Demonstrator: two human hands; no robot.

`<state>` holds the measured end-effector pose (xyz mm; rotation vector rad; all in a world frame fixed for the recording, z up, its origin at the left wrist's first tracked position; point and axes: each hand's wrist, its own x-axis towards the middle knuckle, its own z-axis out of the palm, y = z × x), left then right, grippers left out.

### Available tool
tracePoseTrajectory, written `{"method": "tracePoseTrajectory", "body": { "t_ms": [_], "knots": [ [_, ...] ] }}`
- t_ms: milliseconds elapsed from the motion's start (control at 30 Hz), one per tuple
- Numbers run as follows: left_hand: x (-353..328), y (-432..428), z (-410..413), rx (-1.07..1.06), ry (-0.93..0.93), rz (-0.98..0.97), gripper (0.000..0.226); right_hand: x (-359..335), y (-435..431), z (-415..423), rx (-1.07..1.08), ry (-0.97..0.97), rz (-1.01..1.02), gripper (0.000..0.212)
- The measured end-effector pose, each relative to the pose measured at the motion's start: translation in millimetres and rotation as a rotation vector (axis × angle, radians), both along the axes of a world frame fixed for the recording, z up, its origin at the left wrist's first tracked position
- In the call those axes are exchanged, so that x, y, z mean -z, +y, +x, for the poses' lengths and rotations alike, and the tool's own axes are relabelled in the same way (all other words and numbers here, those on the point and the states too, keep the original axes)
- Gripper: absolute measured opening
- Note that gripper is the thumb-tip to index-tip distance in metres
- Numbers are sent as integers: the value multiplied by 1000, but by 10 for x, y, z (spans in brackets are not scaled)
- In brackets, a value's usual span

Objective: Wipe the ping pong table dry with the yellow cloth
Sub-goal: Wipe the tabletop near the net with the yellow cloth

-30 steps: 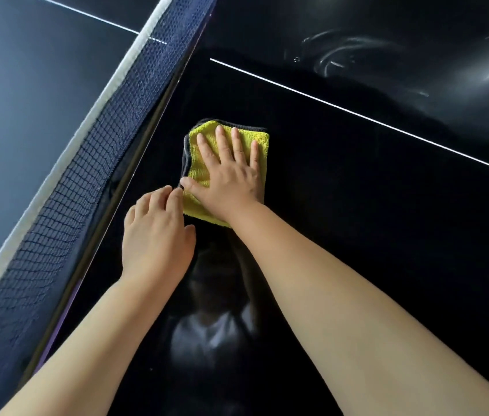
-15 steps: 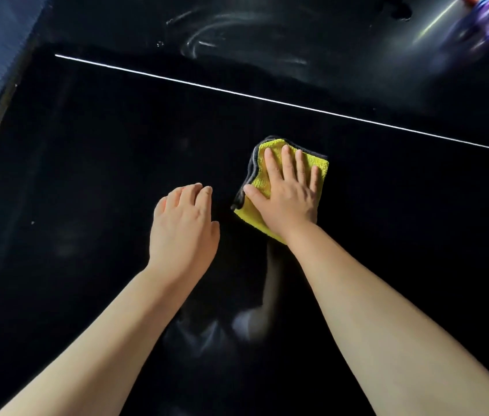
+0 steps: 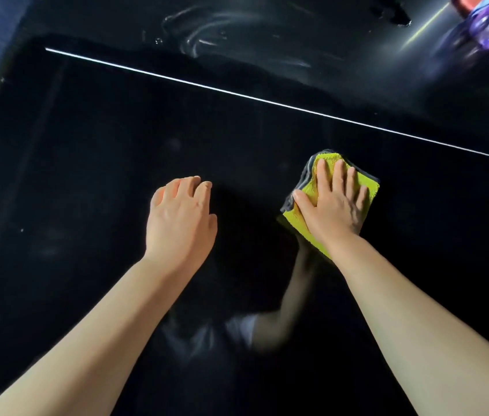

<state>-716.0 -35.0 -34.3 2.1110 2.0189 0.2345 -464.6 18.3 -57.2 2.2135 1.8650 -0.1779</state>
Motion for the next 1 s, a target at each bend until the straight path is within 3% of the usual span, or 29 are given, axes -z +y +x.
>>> {"method": "tracePoseTrajectory", "body": {
  "t_ms": [400, 633, 800, 1000],
  "knots": [
    [-139, 79, -1596, -273, 49, -12, 52, 63, 530, -2695, -487, 160, 29, 83],
    [-63, 101, -2320, -430, -17, -23, 55, 88, 889, -4131, -724, 181, 20, 84],
    [-6, 156, -2435, -489, -93, 18, 63, 69, 1330, -4369, -738, 190, 24, 82],
    [-3, 293, -2284, -407, -44, 11, 65, 65, 1423, -4174, -698, 203, 42, 82]
  ]
}}
